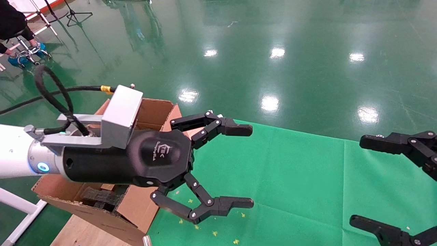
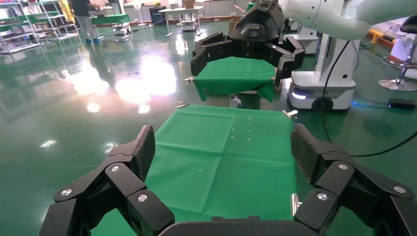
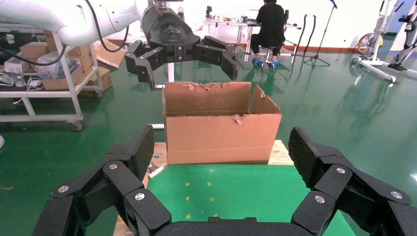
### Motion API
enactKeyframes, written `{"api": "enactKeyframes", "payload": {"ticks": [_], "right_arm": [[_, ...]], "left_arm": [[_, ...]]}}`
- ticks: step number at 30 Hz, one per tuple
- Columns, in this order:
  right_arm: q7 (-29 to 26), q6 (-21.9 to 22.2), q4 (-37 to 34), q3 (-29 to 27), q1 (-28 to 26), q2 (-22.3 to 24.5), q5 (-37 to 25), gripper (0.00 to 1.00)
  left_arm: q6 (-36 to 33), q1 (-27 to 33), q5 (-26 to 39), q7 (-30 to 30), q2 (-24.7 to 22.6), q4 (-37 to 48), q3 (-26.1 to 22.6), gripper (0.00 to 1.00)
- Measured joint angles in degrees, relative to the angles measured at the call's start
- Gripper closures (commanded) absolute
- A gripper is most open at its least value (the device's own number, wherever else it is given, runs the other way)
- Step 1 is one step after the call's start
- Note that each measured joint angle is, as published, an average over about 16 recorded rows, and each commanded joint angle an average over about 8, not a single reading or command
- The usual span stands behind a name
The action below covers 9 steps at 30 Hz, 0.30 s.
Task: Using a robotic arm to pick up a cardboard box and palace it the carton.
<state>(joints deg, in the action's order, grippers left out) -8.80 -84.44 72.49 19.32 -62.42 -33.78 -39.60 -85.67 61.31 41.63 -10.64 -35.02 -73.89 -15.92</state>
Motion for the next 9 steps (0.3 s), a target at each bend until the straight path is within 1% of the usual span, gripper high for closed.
{"api": "enactKeyframes", "payload": {"ticks": [9], "right_arm": [[0.0,0.0,0.0,0.0,0.0,0.0,0.0,0.00]], "left_arm": [[0.0,0.1,0.1,-0.1,0.0,0.2,0.0,0.00]]}}
